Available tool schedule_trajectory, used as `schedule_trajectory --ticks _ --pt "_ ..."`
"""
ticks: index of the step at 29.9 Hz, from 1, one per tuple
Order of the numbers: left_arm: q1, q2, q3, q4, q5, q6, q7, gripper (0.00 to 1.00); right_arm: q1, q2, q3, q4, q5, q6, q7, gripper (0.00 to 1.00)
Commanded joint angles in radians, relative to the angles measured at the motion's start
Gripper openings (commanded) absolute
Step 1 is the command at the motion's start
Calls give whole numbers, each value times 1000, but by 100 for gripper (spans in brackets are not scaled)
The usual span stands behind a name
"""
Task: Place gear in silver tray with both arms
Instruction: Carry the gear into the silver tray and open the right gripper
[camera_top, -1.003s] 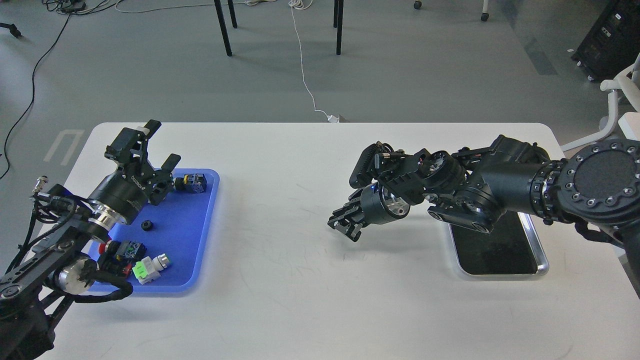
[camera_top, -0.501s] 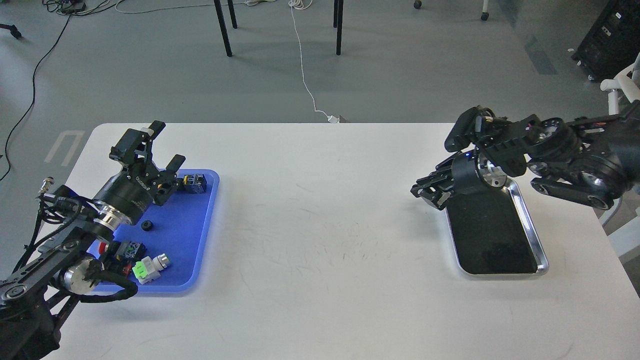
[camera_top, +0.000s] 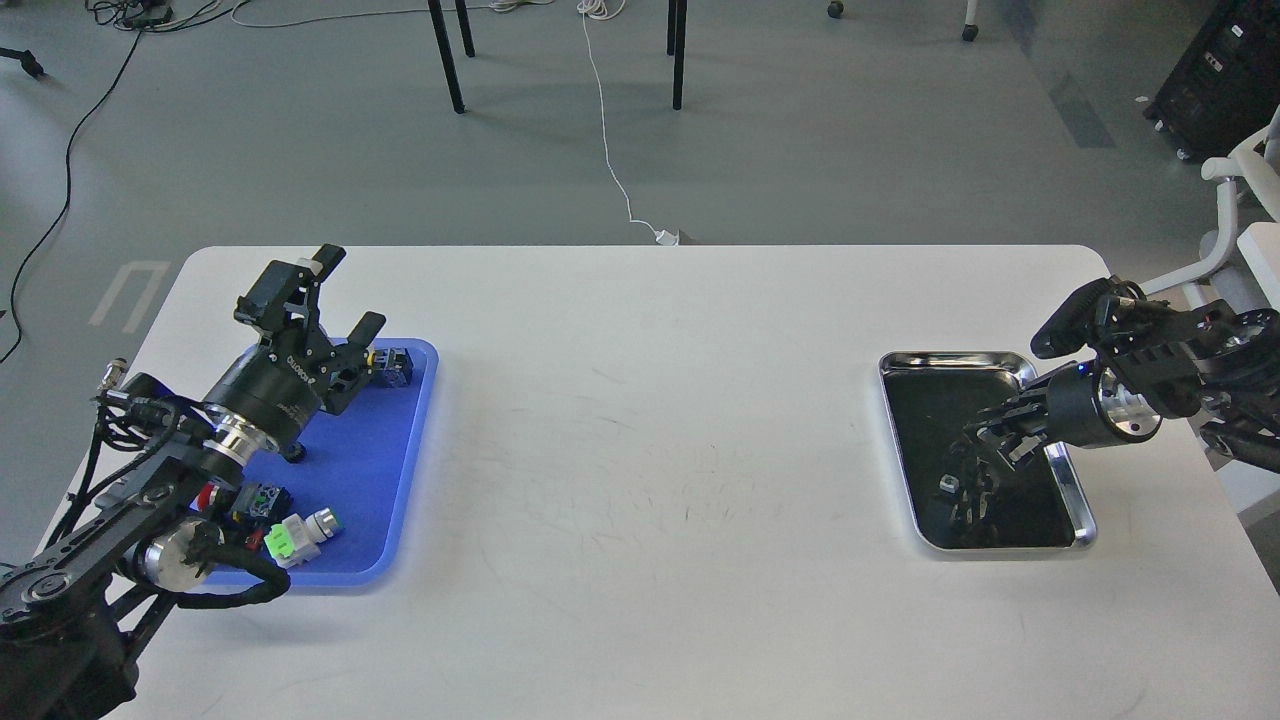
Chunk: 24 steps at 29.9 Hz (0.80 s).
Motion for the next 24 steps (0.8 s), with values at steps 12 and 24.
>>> schedule_trajectory --ticks 12,24 --pt "0 -7 0 0 0 -1 0 98 -16 90 0 -101 1 -7 0 19" --pt "0 0 0 -11 0 0 0 98 -14 79 12 -88 11 -7 0 85"
